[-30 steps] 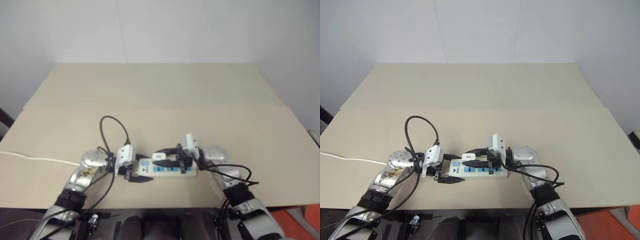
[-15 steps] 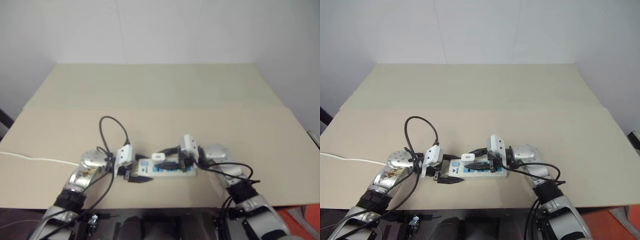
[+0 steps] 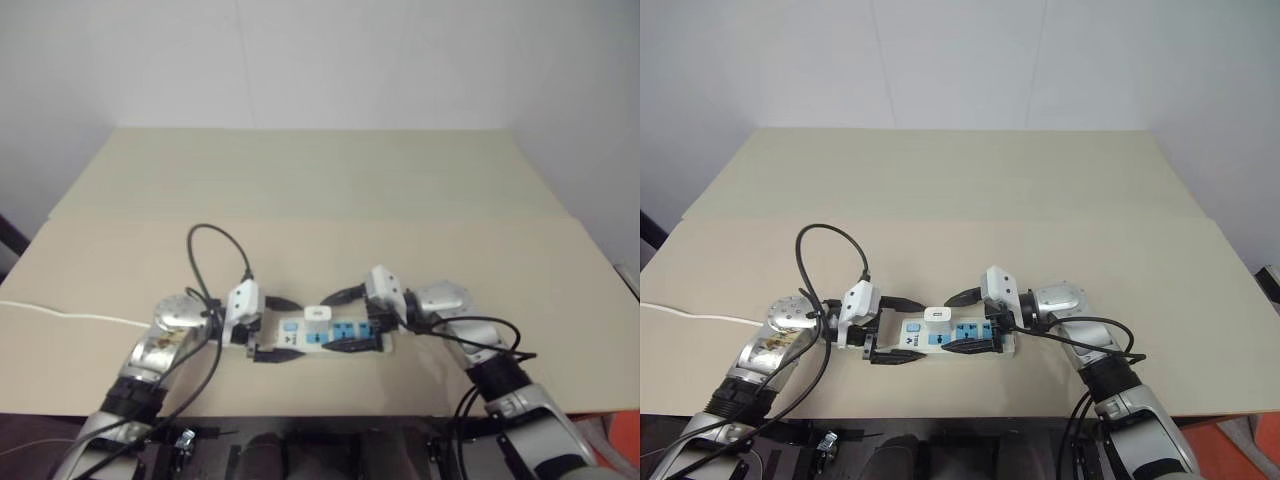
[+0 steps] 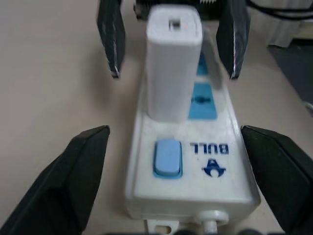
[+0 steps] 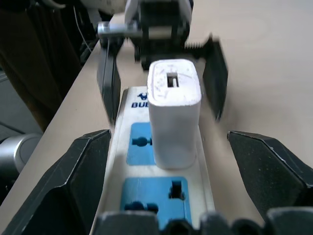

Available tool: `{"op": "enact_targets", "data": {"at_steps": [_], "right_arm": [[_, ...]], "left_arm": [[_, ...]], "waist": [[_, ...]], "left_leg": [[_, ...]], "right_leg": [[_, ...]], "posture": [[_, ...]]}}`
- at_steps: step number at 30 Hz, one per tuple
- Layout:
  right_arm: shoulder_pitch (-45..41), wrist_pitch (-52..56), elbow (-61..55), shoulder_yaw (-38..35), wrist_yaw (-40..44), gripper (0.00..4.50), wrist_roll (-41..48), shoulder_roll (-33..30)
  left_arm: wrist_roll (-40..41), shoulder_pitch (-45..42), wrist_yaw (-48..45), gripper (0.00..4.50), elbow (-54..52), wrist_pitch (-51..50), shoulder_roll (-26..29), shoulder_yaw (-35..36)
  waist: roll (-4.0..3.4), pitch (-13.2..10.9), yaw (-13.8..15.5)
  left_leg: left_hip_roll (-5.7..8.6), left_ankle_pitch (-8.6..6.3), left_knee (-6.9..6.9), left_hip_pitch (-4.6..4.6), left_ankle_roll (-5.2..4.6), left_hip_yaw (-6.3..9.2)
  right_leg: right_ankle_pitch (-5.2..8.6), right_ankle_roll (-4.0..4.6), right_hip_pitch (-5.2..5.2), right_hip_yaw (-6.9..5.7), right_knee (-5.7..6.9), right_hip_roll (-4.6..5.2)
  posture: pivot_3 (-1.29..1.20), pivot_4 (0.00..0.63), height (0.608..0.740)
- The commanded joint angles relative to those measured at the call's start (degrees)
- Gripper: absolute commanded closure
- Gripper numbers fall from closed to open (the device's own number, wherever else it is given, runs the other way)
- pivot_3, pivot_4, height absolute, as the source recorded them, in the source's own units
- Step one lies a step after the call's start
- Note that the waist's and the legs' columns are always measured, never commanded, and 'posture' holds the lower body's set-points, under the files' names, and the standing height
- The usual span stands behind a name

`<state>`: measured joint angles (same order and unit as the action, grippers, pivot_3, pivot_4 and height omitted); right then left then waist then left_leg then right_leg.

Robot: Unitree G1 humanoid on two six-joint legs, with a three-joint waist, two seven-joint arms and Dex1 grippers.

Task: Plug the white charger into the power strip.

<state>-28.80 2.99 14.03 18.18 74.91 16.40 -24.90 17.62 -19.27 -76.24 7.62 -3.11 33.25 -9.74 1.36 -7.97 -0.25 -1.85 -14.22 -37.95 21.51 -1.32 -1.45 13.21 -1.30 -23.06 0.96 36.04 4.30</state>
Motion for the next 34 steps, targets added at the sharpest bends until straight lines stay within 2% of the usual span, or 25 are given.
{"op": "enact_targets", "data": {"at_steps": [1,6,10,16,21,34], "right_arm": [[1.5,0.4,-1.5,-1.0,0.0,0.00,-1.0,-1.8],[2.3,1.7,-8.3,-5.0,0.2,0.00,1.8,-5.5],[3.5,5.7,-15.1,-11.9,0.0,0.00,6.6,-11.4],[7.3,11.1,-20.2,-20.7,-1.1,0.00,12.0,-19.1],[13.4,12.3,-22.7,-24.2,-0.6,0.00,12.4,-23.4],[17.0,12.1,-25.3,-25.0,-2.1,0.00,12.2,-24.2]], "left_arm": [[4.2,0.0,-0.9,0.01,-6.1,-2.7,2.2,3.3],[8.8,1.4,-1.9,0.01,-12.3,-5.8,7.1,8.4],[12.4,3.6,-2.2,0.01,-15.9,-7.7,11.1,13.2],[13.0,8.4,-1.8,0.01,-16.7,-7.6,15.4,18.5],[13.3,12.0,-1.9,0.01,-16.5,-9.2,17.9,21.4],[12.9,13.7,-0.6,0.01,-17.7,-9.2,17.9,21.1]], "waist": [[0.00,0.0,0.0],[-0.02,0.0,-0.2],[-0.04,-0.2,-0.4],[-0.02,-0.2,-0.3],[0.00,-0.2,-0.3],[0.02,-0.3,-0.4]], "left_leg": [[0.00,0.00,0.00,0.00,0.00,0.00],[-0.01,0.00,0.01,0.17,0.00,0.01],[-0.02,0.00,0.02,0.21,0.00,0.00],[-0.05,0.00,0.11,0.20,0.00,-0.01],[-0.05,-0.01,0.13,0.21,0.01,-0.06],[-0.08,-0.01,0.13,0.23,0.01,-0.13]], "right_leg": [[0.00,0.00,0.00,0.00,-0.01,0.00],[0.00,0.00,-0.16,0.00,-0.02,-0.01],[0.00,-0.01,-0.20,0.00,-0.02,0.00],[0.03,-0.02,-0.18,-0.03,-0.15,-0.01],[0.05,-0.05,-0.20,-0.02,-0.19,0.01],[0.13,-0.10,-0.21,0.04,-0.26,0.00]], "posture": [[0.00,0.150,0.740],[0.00,0.150,0.740],[0.00,0.150,0.740],[0.00,0.150,0.740],[0.00,0.150,0.740],[0.00,0.150,0.740]]}}
